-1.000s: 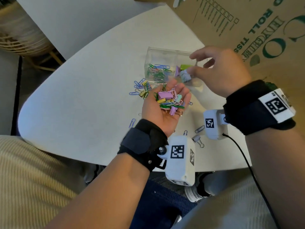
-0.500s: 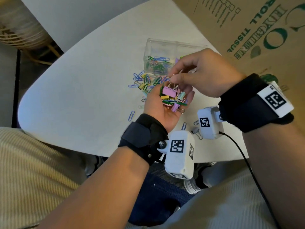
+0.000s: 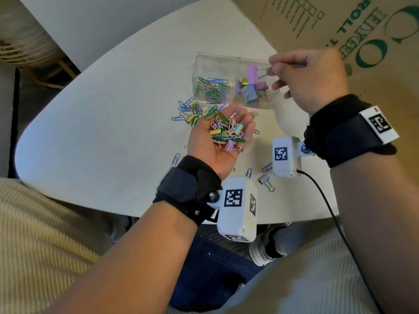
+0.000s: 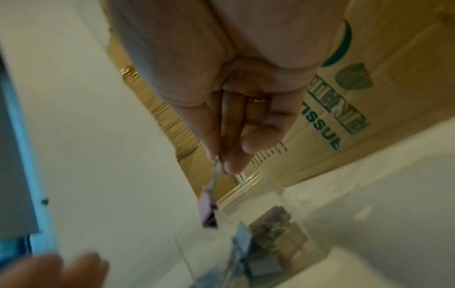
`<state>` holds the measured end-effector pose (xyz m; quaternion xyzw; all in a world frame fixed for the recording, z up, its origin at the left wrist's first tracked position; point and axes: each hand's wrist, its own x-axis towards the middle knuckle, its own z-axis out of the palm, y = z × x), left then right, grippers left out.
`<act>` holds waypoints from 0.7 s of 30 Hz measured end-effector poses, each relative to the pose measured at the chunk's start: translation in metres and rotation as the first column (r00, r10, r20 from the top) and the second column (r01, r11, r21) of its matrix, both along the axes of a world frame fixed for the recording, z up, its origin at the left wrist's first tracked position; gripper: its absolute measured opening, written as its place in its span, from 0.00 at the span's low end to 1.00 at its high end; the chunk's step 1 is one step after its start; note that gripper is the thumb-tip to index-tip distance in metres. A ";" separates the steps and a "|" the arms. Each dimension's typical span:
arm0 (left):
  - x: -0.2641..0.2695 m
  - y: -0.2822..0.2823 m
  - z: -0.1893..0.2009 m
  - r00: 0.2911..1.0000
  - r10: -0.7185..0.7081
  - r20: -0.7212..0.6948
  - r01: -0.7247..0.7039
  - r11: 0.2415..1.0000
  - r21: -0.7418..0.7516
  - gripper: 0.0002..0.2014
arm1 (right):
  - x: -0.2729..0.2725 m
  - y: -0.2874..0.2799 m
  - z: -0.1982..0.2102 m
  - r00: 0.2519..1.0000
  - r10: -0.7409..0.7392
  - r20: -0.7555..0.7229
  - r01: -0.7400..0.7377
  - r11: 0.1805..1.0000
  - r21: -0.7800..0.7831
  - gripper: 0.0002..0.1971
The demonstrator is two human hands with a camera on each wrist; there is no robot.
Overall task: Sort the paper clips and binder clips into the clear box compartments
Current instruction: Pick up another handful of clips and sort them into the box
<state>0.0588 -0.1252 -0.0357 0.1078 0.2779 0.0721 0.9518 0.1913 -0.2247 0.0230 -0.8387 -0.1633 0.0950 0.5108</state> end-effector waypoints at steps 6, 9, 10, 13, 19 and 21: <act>0.002 0.005 0.004 0.999 0.030 0.020 -0.030 0.999 -0.015 0.17 | -0.006 0.002 0.007 0.964 0.153 0.218 -0.088 0.956 -0.281 0.09; 0.005 0.013 0.008 0.996 0.086 0.024 -0.086 0.996 -0.019 0.17 | -0.022 0.004 0.020 0.924 0.334 0.186 -0.259 0.905 -0.338 0.03; 0.006 0.015 0.009 0.994 0.111 0.023 -0.111 0.994 -0.008 0.16 | -0.028 0.005 0.023 0.903 0.407 0.139 -0.335 0.869 -0.364 0.03; 0.010 0.020 0.014 0.989 0.144 0.037 -0.146 0.989 0.040 0.15 | -0.043 0.011 0.022 0.851 0.525 0.029 -0.468 0.781 -0.414 0.07; 0.011 0.022 0.020 0.973 0.229 0.034 -0.229 0.974 -0.004 0.15 | -0.053 0.023 0.014 0.844 0.524 0.117 -0.403 0.763 -0.506 0.09; 0.010 0.022 0.019 0.974 0.226 0.013 -0.225 0.974 -0.016 0.15 | -0.055 0.024 0.013 0.829 0.541 0.141 -0.410 0.760 -0.504 0.10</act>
